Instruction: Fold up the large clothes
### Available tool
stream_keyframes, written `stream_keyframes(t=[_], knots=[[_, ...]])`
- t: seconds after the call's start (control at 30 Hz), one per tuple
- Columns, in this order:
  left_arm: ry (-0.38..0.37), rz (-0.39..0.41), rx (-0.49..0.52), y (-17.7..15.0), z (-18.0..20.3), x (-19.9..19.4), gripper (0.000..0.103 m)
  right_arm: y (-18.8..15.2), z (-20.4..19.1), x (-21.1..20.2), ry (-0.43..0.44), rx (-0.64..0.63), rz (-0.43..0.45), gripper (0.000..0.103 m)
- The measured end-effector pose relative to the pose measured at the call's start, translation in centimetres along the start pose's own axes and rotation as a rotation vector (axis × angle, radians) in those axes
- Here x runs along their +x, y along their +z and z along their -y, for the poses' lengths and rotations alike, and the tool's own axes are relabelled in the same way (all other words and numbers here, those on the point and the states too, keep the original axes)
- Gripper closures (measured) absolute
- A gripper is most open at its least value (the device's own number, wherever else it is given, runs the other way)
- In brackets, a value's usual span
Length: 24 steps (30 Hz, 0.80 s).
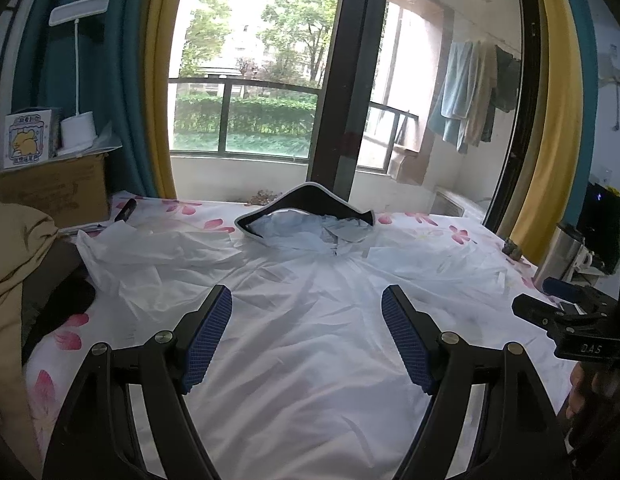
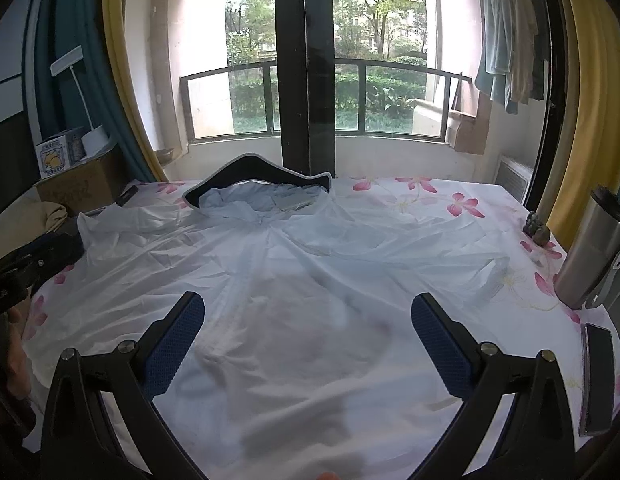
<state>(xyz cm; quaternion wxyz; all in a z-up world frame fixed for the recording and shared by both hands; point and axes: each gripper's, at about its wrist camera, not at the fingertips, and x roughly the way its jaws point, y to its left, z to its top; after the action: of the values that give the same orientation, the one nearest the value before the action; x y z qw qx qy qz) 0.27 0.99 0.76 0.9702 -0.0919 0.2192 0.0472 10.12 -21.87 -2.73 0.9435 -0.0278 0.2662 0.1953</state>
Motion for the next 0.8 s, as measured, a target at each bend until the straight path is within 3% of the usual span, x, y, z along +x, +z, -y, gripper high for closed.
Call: stream_keyframes(t=[0.8], knots=[[0.007,0.005,-0.008,0.13,-0.09,-0.10,0.023,-0.12,-0.06,-0.18,0.004,-0.001,0.008,0.001]])
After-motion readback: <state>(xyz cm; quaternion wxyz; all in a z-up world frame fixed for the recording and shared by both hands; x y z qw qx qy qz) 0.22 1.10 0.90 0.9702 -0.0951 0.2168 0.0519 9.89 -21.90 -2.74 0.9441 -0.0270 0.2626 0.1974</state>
